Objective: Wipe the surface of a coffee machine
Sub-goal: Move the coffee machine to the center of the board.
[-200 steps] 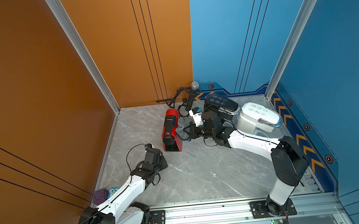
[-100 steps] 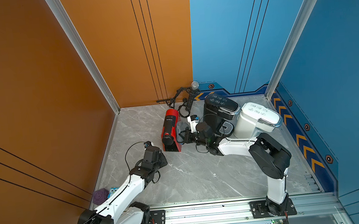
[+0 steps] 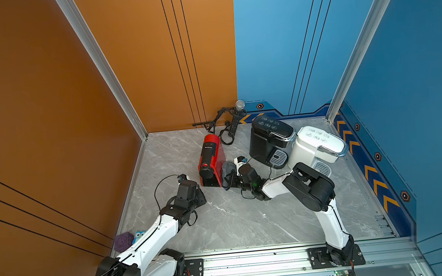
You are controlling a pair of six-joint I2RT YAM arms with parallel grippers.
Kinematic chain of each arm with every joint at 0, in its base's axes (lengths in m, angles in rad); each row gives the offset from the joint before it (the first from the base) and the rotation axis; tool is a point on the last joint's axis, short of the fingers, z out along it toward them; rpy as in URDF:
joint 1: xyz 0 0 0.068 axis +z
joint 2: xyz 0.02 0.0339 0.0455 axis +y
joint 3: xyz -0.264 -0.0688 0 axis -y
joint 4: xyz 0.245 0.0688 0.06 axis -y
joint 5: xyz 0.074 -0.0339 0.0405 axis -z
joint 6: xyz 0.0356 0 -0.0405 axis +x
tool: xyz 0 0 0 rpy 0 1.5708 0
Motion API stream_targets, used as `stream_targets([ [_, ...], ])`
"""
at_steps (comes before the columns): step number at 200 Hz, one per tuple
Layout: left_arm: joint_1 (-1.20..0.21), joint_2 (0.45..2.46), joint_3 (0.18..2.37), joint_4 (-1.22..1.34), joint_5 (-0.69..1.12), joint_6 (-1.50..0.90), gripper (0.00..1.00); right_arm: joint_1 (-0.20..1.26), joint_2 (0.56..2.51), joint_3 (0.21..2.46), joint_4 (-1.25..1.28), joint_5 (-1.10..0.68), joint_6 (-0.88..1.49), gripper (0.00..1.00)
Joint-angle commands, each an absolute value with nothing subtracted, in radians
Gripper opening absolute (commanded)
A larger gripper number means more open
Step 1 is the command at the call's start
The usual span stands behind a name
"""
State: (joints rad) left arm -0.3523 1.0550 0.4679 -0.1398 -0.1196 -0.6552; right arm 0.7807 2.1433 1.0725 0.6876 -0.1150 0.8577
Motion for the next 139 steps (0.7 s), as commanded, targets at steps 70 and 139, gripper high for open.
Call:
stream_targets([
  [70, -0.344, 1.099, 0.515, -0.153, -0.091, -0.632, 0.13, 0.68, 1.964, 1.312, 0.519, -0.166, 0.793, 0.0],
  [139, -0.344, 1.109, 0.524, -0.15, -0.071, -0.632, 0.14, 0.653, 2.16, 1.406, 0.482, -0.229, 0.833, 0.0],
])
